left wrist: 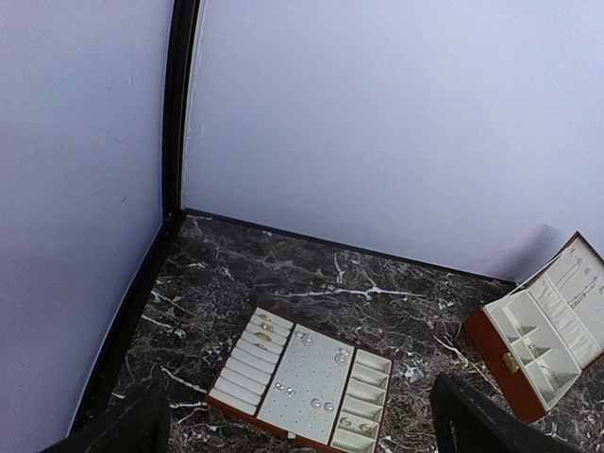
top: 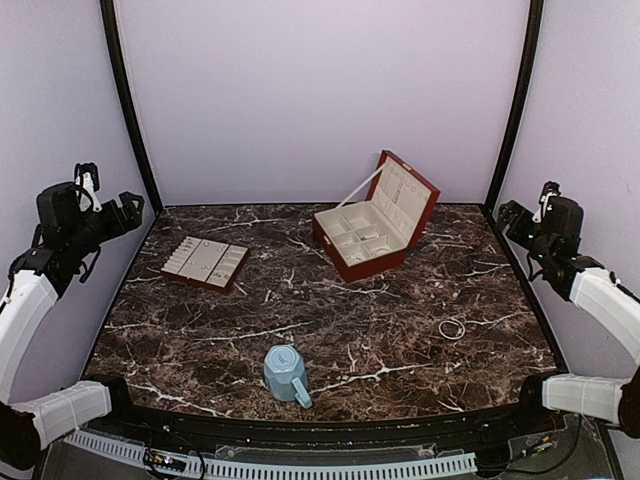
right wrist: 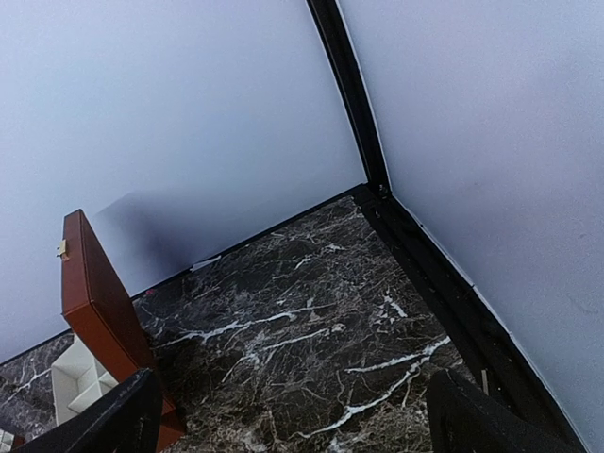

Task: Organize the mixed jewelry
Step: Pick up the bangle from the center of the board.

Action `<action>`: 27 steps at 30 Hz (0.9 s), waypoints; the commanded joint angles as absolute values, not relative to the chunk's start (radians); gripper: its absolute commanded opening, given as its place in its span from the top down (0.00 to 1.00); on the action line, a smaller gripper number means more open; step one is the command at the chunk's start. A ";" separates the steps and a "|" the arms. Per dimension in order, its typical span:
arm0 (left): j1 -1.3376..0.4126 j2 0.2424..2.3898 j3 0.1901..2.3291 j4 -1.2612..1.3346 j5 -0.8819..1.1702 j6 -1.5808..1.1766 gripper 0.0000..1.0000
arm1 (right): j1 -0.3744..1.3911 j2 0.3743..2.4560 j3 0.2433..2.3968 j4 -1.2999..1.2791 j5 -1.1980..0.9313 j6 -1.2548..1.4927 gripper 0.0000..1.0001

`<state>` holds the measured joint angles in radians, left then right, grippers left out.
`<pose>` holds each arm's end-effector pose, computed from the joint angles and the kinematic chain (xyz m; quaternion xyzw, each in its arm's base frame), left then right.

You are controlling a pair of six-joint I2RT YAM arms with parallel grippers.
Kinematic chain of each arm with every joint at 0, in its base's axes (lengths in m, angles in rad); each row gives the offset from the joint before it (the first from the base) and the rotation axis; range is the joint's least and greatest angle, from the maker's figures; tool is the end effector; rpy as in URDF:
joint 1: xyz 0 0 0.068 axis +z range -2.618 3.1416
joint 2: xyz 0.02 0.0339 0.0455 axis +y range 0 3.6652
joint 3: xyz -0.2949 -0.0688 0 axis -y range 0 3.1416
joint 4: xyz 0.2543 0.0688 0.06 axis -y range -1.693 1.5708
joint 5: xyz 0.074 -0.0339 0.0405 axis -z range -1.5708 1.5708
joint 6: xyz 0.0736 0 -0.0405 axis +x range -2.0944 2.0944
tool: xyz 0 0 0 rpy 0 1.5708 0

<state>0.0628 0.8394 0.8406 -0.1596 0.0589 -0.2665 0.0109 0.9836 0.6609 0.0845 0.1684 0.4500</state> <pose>0.2227 0.0097 0.3700 -0.1058 0.7534 -0.0882 0.6430 0.2594 -0.0095 0.3007 0.2213 0.7532 0.0763 0.6147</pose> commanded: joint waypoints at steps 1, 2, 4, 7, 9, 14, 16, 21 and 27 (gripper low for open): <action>0.067 0.847 0.823 -0.158 0.023 -0.234 0.01 | 0.009 0.968 0.665 0.093 0.137 0.467 0.02; 0.067 0.852 0.823 -0.158 0.022 -0.237 0.01 | 0.010 0.968 0.666 0.091 0.141 0.468 0.02; 0.067 0.857 0.824 -0.163 0.020 -0.247 0.01 | 0.010 0.969 0.667 0.088 0.144 0.472 0.01; 0.067 0.861 0.825 -0.161 0.020 -0.251 0.01 | 0.009 0.964 0.667 0.086 0.144 0.472 0.02; 0.067 0.866 0.825 -0.161 0.018 -0.254 0.01 | 0.009 0.963 0.667 0.083 0.142 0.473 0.02; 0.067 0.885 0.793 -0.149 0.013 -0.261 0.01 | 0.009 0.958 0.667 0.066 0.094 0.459 0.02; 0.067 0.901 0.794 -0.170 -0.024 -0.252 0.01 | 0.010 0.960 0.672 0.053 0.054 0.449 0.02; 0.067 0.916 0.798 -0.175 0.047 -0.209 0.01 | 0.010 0.987 0.709 -0.039 -0.052 0.435 0.08; 0.054 0.923 0.784 -0.143 0.176 -0.178 0.03 | 0.065 0.990 0.739 -0.188 -0.105 0.466 0.17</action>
<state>0.0620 0.9237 0.8021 -0.1734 0.0849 -0.2157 0.0227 0.9985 0.7071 -0.0929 -0.0383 0.4477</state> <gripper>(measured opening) 0.977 0.854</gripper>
